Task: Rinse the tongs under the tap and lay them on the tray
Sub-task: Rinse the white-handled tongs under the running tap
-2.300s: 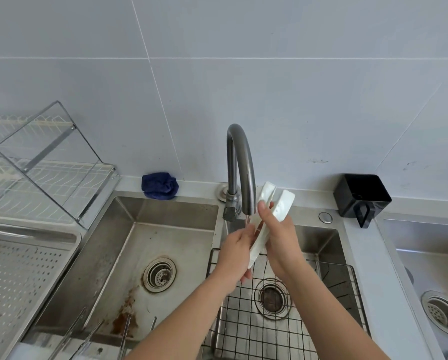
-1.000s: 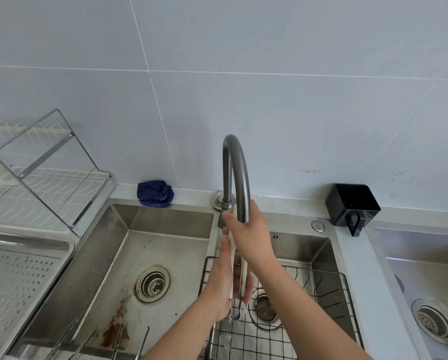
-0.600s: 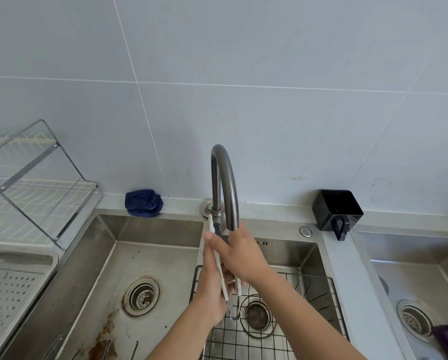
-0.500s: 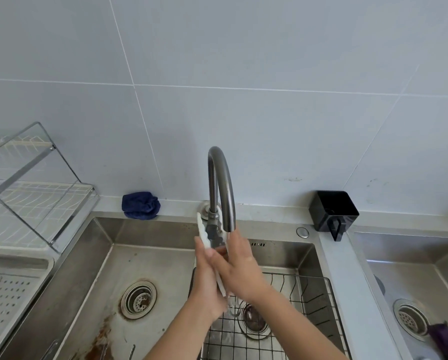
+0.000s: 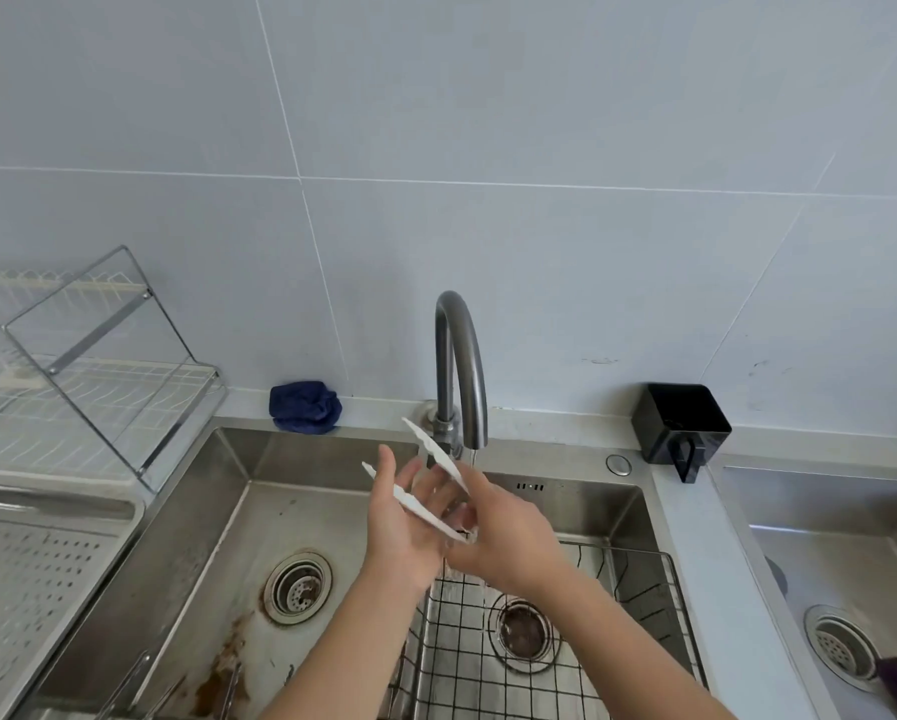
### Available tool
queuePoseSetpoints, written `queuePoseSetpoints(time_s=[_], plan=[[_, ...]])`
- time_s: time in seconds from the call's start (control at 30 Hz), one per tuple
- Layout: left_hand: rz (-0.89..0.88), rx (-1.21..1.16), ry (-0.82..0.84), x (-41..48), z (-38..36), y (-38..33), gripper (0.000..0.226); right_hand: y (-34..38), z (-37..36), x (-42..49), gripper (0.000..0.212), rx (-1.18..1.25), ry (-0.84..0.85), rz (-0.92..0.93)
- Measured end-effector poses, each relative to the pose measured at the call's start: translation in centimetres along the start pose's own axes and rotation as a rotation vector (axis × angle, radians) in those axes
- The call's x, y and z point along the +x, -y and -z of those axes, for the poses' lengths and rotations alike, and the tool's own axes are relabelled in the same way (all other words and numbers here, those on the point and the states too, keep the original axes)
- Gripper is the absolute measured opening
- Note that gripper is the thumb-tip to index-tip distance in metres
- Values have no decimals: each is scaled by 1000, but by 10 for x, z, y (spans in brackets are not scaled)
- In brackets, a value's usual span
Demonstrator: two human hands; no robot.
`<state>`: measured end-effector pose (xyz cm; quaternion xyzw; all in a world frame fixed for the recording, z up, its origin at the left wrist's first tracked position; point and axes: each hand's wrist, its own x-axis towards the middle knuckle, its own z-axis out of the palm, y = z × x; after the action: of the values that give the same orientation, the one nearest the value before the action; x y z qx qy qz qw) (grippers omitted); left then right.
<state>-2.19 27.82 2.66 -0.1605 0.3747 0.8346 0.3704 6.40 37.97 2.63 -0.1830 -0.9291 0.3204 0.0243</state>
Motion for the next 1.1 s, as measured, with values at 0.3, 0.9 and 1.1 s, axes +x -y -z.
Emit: queuePoseSetpoints(time_s=[0.3, 0.9, 1.1], plan=[[-33, -117, -69, 8, 25, -15, 31, 13, 18, 38, 78, -297, -22, 147], [-609, 1849, 99, -11, 125, 59, 57, -3, 3, 22, 66, 233, 109, -85], [-621, 2255, 251, -16, 160, 78, 74, -70, -9, -56, 76, 414, 61, -360]])
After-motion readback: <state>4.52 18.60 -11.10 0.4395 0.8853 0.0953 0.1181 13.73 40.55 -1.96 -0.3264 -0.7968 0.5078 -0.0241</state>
